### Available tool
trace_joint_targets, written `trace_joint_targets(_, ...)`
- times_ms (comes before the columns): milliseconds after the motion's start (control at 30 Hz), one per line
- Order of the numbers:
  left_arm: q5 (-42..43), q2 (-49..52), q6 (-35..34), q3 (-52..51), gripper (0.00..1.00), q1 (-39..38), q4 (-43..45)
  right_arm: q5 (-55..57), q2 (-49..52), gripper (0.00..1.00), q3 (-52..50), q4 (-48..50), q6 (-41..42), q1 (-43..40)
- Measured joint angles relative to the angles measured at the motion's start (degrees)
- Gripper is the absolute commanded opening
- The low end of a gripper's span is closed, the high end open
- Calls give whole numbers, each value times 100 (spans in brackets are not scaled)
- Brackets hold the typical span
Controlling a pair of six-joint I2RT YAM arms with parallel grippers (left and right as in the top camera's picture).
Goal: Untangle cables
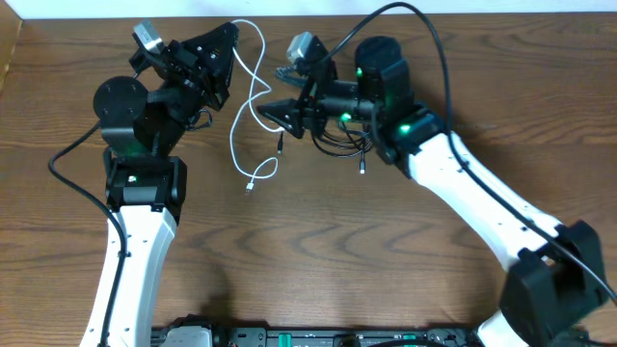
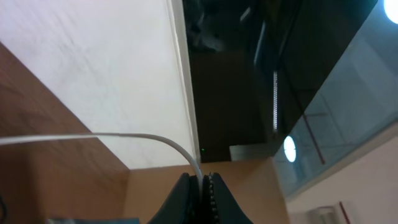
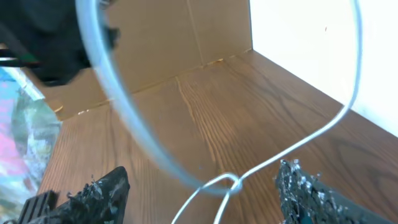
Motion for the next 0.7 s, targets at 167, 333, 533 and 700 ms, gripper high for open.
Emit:
trace_joint_targets(167, 85, 0, -168, 0, 7, -55, 0, 87, 455, 59, -2, 599, 251, 79)
trace_joint_targets(333, 109, 0, -234, 0, 7, -122, 0, 155, 699, 1, -2, 918, 345, 160)
trace_joint_targets(533, 22, 0, -90, 0, 8, -125, -63, 170, 704, 1, -2, 678, 389, 168)
trace_joint_targets(700, -385, 0, 562, 4, 36, -122, -750, 195, 704, 1, -2, -114, 396, 107)
